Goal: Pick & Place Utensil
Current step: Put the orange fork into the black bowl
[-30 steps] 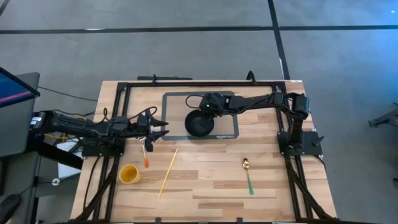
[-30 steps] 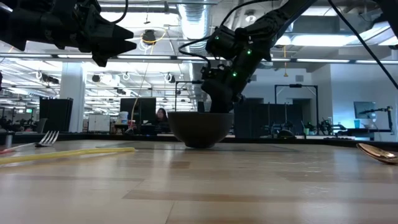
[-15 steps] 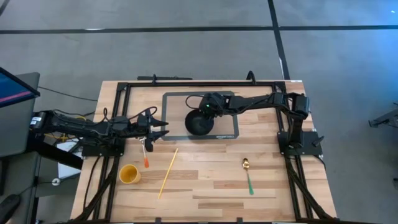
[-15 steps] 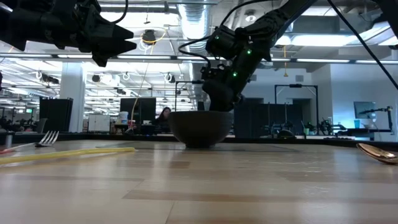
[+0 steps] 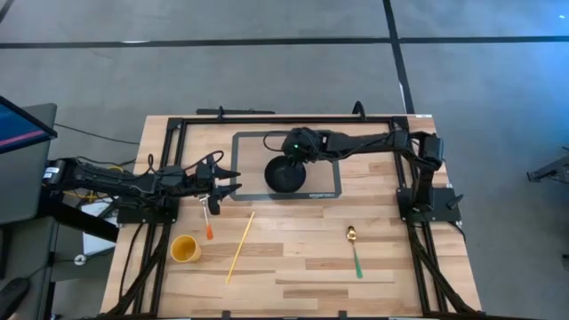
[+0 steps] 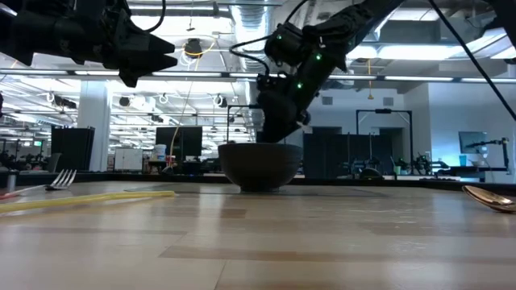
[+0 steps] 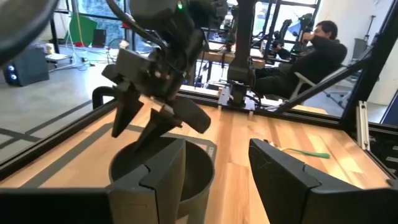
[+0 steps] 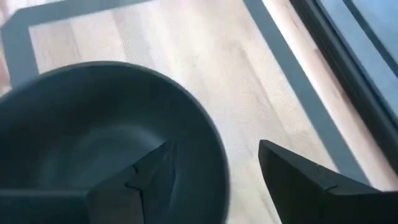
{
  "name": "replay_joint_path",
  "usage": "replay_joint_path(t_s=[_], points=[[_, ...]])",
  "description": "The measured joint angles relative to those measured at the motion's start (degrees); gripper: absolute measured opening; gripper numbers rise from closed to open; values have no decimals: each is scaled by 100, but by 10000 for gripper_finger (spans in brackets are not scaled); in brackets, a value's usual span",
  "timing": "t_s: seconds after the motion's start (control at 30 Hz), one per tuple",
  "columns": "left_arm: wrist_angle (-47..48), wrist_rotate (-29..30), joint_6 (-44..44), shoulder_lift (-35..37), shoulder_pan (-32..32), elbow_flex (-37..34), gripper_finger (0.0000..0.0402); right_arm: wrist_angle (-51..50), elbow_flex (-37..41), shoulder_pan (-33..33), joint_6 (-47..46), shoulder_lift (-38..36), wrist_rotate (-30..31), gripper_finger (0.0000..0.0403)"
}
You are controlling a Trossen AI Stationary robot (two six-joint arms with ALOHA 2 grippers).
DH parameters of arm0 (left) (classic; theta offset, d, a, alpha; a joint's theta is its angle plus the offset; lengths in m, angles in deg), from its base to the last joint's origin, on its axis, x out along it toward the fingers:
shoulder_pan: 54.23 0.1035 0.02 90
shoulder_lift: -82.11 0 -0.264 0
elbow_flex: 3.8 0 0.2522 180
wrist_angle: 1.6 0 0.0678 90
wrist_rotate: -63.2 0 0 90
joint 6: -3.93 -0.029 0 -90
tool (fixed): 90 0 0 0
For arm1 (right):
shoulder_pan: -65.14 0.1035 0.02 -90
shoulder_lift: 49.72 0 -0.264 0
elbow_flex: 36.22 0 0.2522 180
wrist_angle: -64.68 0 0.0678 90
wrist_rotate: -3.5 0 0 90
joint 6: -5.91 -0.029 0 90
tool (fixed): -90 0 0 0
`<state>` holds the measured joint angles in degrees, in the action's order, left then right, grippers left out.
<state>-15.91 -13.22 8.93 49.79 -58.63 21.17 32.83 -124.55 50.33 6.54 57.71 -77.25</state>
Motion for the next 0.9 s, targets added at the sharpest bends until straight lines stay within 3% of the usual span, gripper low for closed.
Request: replay_joint_path(t_s=[0.33,0.53,0.9], points=[[-26,54,170,-98,0,0,179,-1470,-584,12,257,-549,43,212],[0,537,150,-329,0,13,172,-1763,-591,99,256,-1449,326,199],[17,550,-37,-1514,-11,916,143,-2486,-377,578,250,-3154,427,163]])
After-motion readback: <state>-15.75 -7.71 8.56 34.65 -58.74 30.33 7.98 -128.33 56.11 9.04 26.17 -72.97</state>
